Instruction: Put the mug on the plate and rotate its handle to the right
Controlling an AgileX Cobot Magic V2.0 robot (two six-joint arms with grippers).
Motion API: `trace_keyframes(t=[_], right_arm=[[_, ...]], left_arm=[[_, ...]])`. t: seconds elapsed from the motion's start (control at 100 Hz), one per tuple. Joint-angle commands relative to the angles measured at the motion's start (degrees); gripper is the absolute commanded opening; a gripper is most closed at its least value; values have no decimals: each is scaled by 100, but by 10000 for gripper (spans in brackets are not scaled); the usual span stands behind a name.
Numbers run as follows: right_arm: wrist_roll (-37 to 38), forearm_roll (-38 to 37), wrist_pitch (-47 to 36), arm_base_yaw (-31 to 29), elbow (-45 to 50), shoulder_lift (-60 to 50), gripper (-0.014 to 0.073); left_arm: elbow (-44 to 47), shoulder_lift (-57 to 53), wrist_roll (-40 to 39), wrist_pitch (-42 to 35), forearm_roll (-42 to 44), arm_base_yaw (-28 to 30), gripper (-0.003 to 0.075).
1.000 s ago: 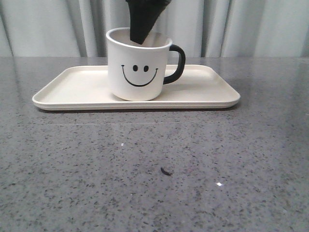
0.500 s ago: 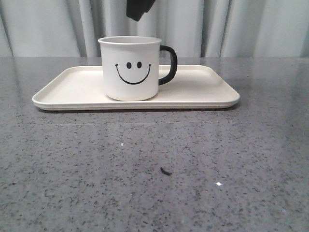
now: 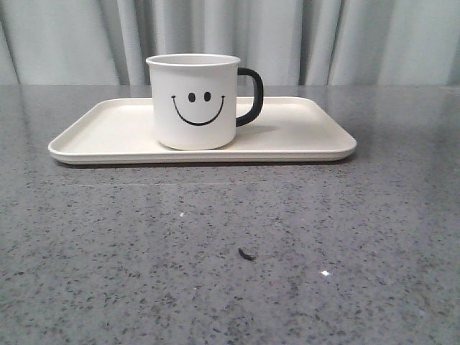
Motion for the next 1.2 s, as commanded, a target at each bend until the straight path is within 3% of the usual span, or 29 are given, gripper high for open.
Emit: trace_keyframes(t=[0.0,0.13,0.59,0.9,1.19], right_arm=[[26,63,463,-33,321,-729,-69],[26,63,198,-33,1260,-1412,-69],[441,63,-2501,-33,4460,-3908,-69],[917,63,-3913,-33,6198,-5420,-69],[1193,67,-5000,-33,7711,-6859,-69]], left_arm=[[-148,35,-53,-303,141,-37,-19],[-148,35,-53,-303,141,-37,-19],[-125,35,-43,-374,153,-37,-19],[444,35,-10,-1536,93,-37,-19],[804,5,6,-1889,-17,-37,-19]])
